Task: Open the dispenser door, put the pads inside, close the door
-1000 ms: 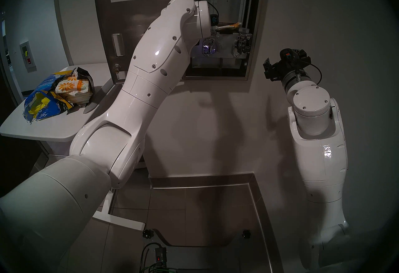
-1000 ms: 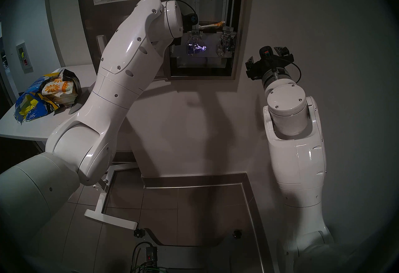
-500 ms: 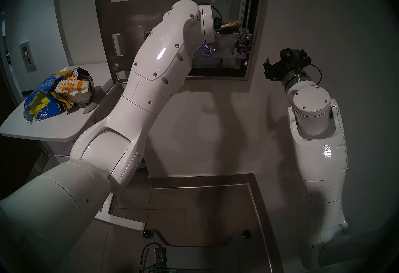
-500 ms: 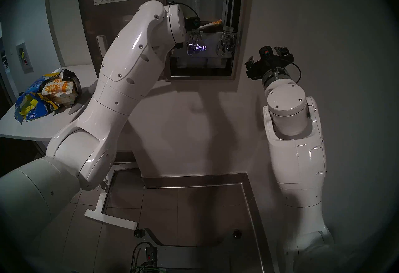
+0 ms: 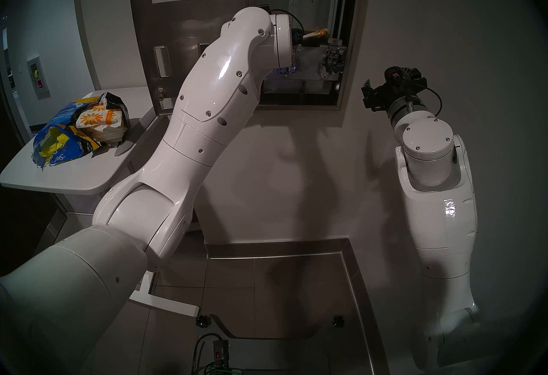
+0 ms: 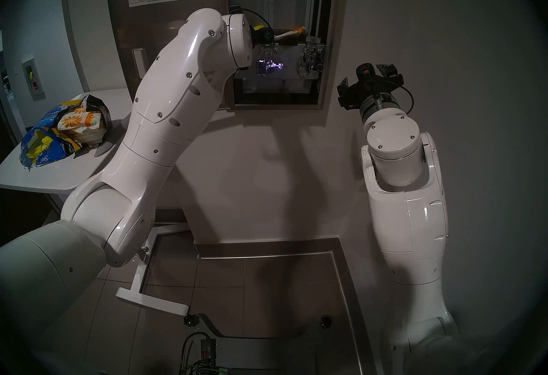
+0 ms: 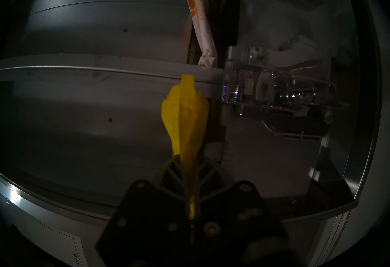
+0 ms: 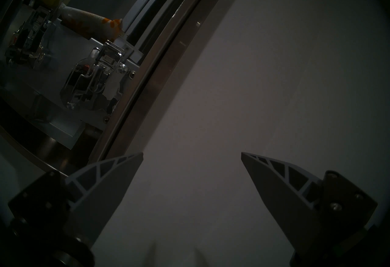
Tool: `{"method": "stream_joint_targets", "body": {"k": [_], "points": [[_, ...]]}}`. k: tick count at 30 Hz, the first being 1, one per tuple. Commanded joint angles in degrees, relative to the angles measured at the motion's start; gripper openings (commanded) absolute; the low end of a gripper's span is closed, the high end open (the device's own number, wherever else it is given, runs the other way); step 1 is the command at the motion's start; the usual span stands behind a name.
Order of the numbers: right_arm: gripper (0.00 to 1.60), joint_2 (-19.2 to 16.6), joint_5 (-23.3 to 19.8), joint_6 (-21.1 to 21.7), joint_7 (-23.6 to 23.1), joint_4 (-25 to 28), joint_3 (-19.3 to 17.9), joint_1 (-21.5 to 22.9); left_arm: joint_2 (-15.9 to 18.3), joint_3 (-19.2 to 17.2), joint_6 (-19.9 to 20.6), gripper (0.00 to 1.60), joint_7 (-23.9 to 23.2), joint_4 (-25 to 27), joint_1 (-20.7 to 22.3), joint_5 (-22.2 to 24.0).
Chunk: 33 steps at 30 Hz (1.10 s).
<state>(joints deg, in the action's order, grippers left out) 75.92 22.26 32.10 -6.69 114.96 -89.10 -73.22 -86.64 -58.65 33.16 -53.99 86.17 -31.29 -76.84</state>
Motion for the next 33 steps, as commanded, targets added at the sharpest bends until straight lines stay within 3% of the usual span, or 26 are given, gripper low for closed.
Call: {"method": "stream_joint_targets", "body": {"k": [1, 16, 33], "points": [[1.60, 0.04, 0.10, -0.73, 0.43, 1.74, -0.09, 1.53, 0.85, 0.01, 0.40, 1.60, -1.44, -1.15, 0.41, -0.74], [1.60, 0.03, 0.09, -0.69, 0.40, 1.72, -0.09, 1.53, 0.62, 0.35, -0.13, 1.60, -0.91, 0.39, 0.36, -0.72], [1.60, 0.00, 0.09, -0.62, 0.33, 1.67, -0.10, 1.53, 0.22, 1.71, -1.63, 1.60, 1.78, 11.81, -2.01, -0.40]]}}
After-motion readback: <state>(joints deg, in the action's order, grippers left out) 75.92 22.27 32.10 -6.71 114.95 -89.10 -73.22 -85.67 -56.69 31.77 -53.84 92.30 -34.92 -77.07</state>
